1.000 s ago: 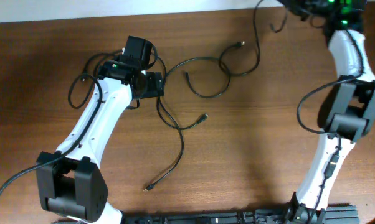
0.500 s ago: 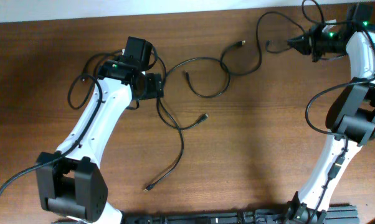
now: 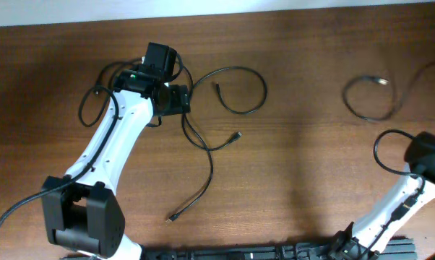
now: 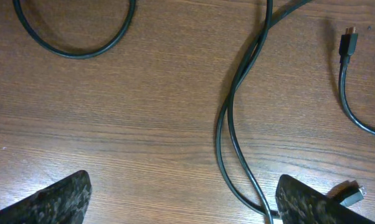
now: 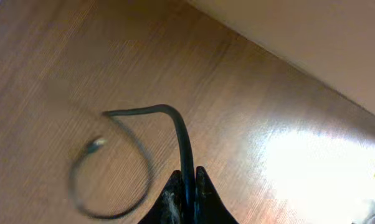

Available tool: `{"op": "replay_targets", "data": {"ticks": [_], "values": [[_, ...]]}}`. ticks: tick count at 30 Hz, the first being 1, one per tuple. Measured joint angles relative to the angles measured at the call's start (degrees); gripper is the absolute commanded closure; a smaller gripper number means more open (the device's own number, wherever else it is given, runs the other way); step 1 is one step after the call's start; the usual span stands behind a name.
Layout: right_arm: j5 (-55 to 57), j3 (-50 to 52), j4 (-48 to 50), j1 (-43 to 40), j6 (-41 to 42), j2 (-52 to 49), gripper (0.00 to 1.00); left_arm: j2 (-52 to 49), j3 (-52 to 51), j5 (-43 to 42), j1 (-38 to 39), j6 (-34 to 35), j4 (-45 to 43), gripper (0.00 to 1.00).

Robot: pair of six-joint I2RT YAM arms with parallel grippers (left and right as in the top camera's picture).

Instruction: Untangle cables

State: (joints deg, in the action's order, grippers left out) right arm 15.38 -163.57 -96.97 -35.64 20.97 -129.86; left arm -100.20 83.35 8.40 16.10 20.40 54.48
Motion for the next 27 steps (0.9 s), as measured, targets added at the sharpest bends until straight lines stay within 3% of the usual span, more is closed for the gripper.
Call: {"op": "replay_targets", "data": {"ticks": [5, 7, 9, 16, 27], "values": [[-5.6, 5.8, 0.1, -1.1, -3.2, 0.2, 0.93, 0.0, 0.0, 0.0, 0.0, 0.0, -0.7, 0.04], [-7.4, 12.6, 0.3, 0.2, -3.6, 0.3, 0.44, 0.0, 0.0, 0.0, 0.0, 0.0, -0.8, 0.04], [-9.4, 16.8, 1.4, 0.8, -3.8, 0.4, 0.36, 0.0, 0.0, 0.0, 0.0, 0.0, -0.7, 0.05], [-28.8, 23.9, 4.4, 5.2, -15.9, 0.3, 0.33, 0.0, 0.0, 2.1, -0.1, 0.0, -0.7, 0.03], [-32.3, 27.1, 5.6, 28.3, -24.2, 0.3, 0.28, 6.8, 0.0, 4.1, -7.5, 0.0, -0.1, 0.01]]}}
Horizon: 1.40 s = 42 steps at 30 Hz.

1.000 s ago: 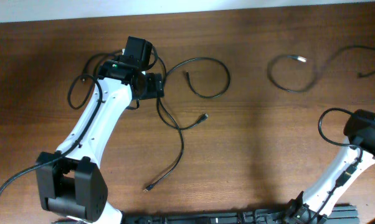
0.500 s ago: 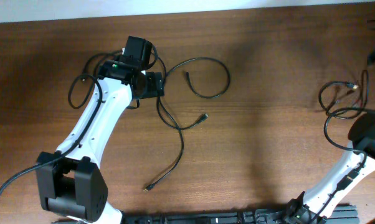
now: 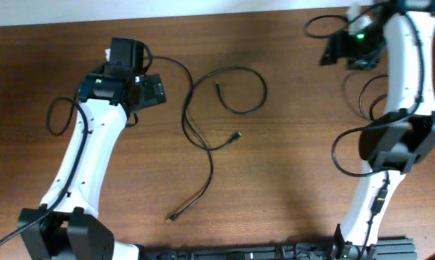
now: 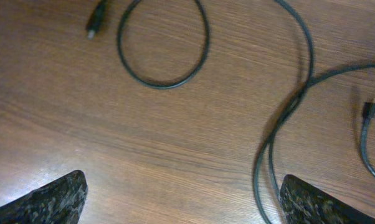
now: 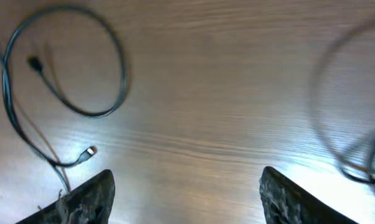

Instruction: Untangle cables

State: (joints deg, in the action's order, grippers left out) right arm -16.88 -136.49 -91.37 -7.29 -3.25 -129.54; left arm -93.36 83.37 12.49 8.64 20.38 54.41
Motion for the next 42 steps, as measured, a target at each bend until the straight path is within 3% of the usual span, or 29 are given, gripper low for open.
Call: {"op": "replay_targets", "data": {"ticks": [6, 10, 17, 22, 24, 28, 31, 34, 35, 39, 42], "values": [[-0.1, 13.0, 3.5, 16.2, -0.4, 0.0, 0.29, 0.0, 0.0, 0.2, -3.0, 0.0, 1.0, 0.01], [1.4, 23.7, 13.4, 28.5, 0.7, 0.0, 0.33, 0.0, 0.0, 0.2, -3.1, 0.0, 0.9, 0.01], [11.1, 25.3, 43.5, 34.1, 2.4, 0.0, 0.33, 0.0, 0.0, 0.2, -3.1, 0.0, 1.0, 0.01], [11.8, 25.4, 48.2, 36.0, 2.4, -1.6, 0.34, 0.0, 0.0, 0.2, -3.1, 0.0, 1.1, 0.01], [11.8, 25.5, 49.0, 36.2, 2.4, -3.4, 0.35, 0.0, 0.0, 0.2, -3.1, 0.0, 1.0, 0.01], [12.0, 25.8, 49.9, 36.2, 2.2, -6.6, 0.51, 0.0, 0.0, 0.2, -3.1, 0.0, 1.1, 0.01], [13.7, 25.8, 50.9, 36.2, 3.1, -7.4, 0.55, 0.0, 0.0, 0.2, -3.1, 0.0, 1.1, 0.01], [16.2, 25.8, 51.0, 36.2, 6.2, -8.4, 0.89, 0.0, 0.0, 0.2, -3.1, 0.0, 1.1, 0.01], [16.3, 25.8, 50.9, 36.2, 6.9, -8.4, 0.96, 0.0, 0.0, 0.2, -3.1, 0.0, 1.1, 0.01], [16.7, 24.3, 46.2, 35.8, 8.9, -8.4, 0.96, 0.0, 0.0, 0.2, -3.1, 0.0, 1.1, 0.01], [20.2, 19.5, 29.9, 31.2, 12.5, -8.3, 0.96, 0.0, 0.0, 0.2, -3.1, 0.0, 1.2, 0.01]]}}
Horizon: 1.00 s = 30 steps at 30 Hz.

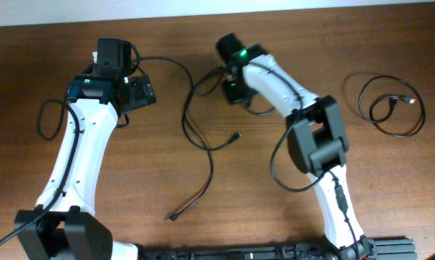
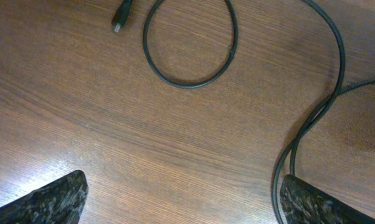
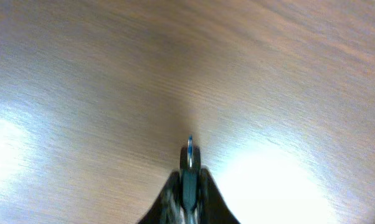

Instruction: Untangle cables

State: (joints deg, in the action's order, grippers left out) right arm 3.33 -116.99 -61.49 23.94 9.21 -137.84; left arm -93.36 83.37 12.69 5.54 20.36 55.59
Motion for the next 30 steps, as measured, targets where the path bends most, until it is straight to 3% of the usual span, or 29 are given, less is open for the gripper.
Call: {"op": "replay_targets", "data": {"ticks": [4, 9, 14, 18, 24, 30], "values": [[12.5, -12.9, -21.2, -13.1, 4.1, 0.8, 0.96, 0.0, 0.0, 0.0, 0.0, 0.0, -0.2, 0.01], [15.7, -20.9, -32.0, -26.4, 9.1, 1.8, 0.96, 0.0, 0.0, -0.2, 0.0, 0.0, -0.1, 0.01], [11.5, -20.9, -33.0, -27.8, 10.1, 1.8, 0.96, -0.1, 0.0, -9.5, 0.4, 0.0, -1.7, 0.0], [6.3, -20.9, -33.0, -27.5, 8.1, 1.8, 0.96, -3.2, 0.0, -15.4, 5.2, 0.0, -2.3, 0.0], [5.0, -20.9, -33.0, -27.5, 7.2, 1.8, 0.96, -9.7, 0.0, -17.3, 17.1, 0.0, -7.6, 0.04], [4.7, -20.9, -33.3, -27.5, 7.1, 1.8, 0.96, -17.2, 0.0, -17.3, 23.9, 0.0, -16.9, 0.07]]}}
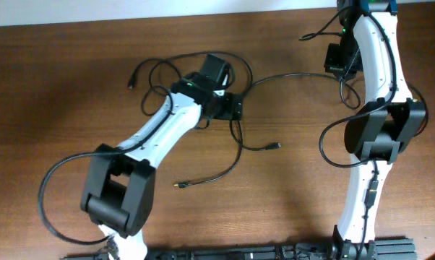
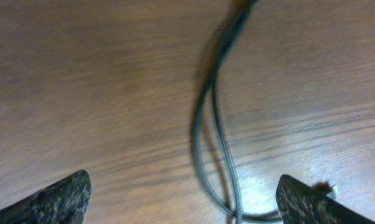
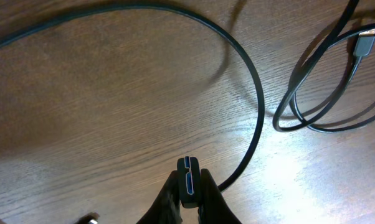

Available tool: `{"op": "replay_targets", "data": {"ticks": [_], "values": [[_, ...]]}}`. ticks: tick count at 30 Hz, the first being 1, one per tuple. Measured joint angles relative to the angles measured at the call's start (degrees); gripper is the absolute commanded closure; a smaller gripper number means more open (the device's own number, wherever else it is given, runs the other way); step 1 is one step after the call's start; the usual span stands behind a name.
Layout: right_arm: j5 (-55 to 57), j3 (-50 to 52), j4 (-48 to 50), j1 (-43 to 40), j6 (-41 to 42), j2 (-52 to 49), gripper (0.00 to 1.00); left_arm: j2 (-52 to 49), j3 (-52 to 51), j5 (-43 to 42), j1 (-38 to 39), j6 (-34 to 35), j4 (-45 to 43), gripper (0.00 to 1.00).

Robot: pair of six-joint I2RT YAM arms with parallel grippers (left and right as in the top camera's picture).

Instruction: Untangle cables

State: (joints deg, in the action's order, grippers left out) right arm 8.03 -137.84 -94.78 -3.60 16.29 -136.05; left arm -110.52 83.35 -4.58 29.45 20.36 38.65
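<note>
Black cables lie tangled on the brown table. A knot of loops sits at the upper left. From there one long cable runs right to my right gripper, which is shut on that cable's blue-tipped plug near the far right edge. My left gripper hovers open over the middle. Two crossing strands pass between its fingers, untouched. Loose ends lie at the middle and the front.
A separate coiled cable with a silver plug lies close to the right gripper. The table's far edge runs along the top. A black rail lines the front edge.
My right gripper, shut on the plug, has gone from the table's middle to the far right corner, and the cable now stretches across. My open left gripper has moved from the left to the middle.
First my left gripper hung open over the tangle while the right one was shut on a cable at the far right. Then the right one was open at the top right. Later it was shut on a plug at the middle loop, now held at the far right.
</note>
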Motion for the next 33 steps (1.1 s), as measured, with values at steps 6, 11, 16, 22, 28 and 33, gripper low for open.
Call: {"op": "replay_targets", "data": {"ticks": [6, 11, 16, 22, 28, 33], "values": [[0.0, 0.0, 0.0, 0.0, 0.0, 0.0, 0.96, -4.8, 0.0, 0.0, 4.6, -0.2, -6.6, 0.27], [0.0, 0.0, 0.0, 0.0, 0.0, 0.0, 0.96, -8.8, 0.0, 0.0, 6.8, -0.4, -7.7, 0.45], [0.0, 0.0, -0.2, 0.0, 0.0, 0.0, 0.96, -10.6, 0.0, 0.0, 8.2, -0.4, -8.1, 0.56], [0.0, 0.0, -0.8, 0.0, 0.0, 0.0, 0.96, -10.7, 0.0, 0.1, 8.4, -0.4, -7.7, 0.52], [0.0, 0.0, -1.0, 0.0, 0.0, 0.0, 0.96, -10.7, 0.0, 1.1, 9.1, -0.4, -7.5, 0.95], [0.0, 0.0, -1.3, 0.0, -0.6, 0.0, 0.96, -10.4, 0.1, 4.0, 8.4, -0.4, -4.0, 1.0]]}}
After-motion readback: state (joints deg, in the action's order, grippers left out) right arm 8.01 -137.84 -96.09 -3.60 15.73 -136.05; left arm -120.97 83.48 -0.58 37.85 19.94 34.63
